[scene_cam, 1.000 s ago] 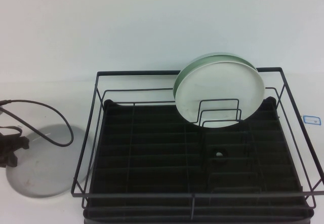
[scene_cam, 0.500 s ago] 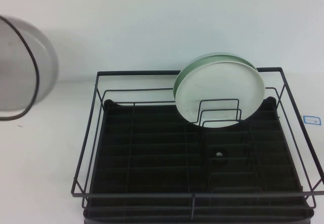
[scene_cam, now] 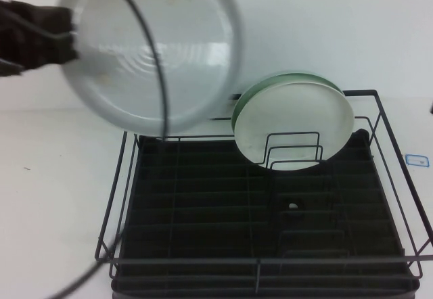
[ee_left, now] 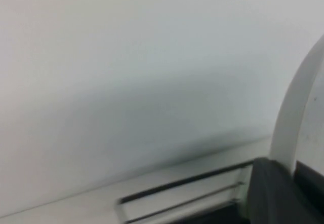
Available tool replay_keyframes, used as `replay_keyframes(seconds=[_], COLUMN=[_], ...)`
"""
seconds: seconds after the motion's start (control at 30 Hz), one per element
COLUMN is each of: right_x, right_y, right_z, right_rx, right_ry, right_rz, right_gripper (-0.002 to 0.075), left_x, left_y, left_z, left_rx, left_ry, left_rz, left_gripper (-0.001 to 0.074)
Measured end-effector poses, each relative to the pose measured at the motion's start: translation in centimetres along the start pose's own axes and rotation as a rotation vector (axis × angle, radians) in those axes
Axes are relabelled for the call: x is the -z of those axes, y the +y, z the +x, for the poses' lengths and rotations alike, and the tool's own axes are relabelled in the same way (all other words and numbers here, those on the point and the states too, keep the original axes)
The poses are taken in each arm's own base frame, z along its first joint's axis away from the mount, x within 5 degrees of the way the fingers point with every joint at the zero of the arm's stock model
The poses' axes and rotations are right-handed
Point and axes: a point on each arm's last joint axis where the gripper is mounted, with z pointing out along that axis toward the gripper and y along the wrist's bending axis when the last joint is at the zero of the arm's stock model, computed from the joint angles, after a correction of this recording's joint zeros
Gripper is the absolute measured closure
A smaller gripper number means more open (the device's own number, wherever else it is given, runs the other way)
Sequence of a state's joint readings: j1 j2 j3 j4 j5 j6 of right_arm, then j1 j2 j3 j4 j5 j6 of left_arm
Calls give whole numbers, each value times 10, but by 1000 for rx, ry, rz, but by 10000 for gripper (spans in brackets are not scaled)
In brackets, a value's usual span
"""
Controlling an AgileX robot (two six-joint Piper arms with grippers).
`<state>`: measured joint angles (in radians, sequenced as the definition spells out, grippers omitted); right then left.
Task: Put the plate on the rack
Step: Hand over the plate
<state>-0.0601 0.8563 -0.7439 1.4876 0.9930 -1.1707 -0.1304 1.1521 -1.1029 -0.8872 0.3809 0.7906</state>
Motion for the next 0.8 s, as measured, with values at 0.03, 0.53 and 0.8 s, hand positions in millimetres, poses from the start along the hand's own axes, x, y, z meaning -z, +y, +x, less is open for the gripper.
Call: replay_keyframes(seconds=[0.03, 0.53, 0.8], right_x=[-4, -33, -58], right_y=[-6, -53, -74], right_z=[-1, -26, -42], right_rx=[-15, -69, -164], right_ry=[-8, -67, -32], right_rz=[-5, -23, -102], right_gripper=[696, 228, 281], left_x=[-3, -14, -14], left_y=[-7, -56, -56], left_z=[1, 3, 3], left_rx=[4, -9, -41], left_ry=[5, -23, -31], left_rz=[31, 240, 240], left_gripper=[734, 734, 734])
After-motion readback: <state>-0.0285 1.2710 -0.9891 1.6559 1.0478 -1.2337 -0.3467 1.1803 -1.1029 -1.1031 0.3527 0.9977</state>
